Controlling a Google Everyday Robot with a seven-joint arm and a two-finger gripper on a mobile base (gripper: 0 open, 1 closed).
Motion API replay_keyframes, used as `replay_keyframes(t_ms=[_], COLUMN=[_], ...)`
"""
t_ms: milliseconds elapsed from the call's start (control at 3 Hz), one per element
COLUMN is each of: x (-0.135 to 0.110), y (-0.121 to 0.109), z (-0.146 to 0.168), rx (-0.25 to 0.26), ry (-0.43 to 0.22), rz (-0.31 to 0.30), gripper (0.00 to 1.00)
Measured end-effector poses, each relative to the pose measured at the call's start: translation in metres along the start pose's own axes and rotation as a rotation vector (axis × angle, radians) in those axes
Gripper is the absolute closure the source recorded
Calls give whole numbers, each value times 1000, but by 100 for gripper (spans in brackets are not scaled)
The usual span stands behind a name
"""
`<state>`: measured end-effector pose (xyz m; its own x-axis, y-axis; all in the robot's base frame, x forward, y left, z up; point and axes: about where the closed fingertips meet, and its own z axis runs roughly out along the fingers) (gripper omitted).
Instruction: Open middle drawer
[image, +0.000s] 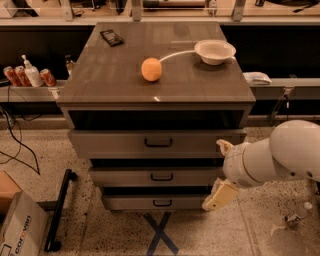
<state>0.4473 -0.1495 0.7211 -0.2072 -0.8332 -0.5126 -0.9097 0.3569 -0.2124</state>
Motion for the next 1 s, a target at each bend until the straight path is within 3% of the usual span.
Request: replay_keyframes(t_ms=[333, 1000], x=[7, 22], y=[6, 13], z=[13, 70], rx=[-24, -58], ry=[5, -59], rz=[-1, -38], gripper=[0, 0])
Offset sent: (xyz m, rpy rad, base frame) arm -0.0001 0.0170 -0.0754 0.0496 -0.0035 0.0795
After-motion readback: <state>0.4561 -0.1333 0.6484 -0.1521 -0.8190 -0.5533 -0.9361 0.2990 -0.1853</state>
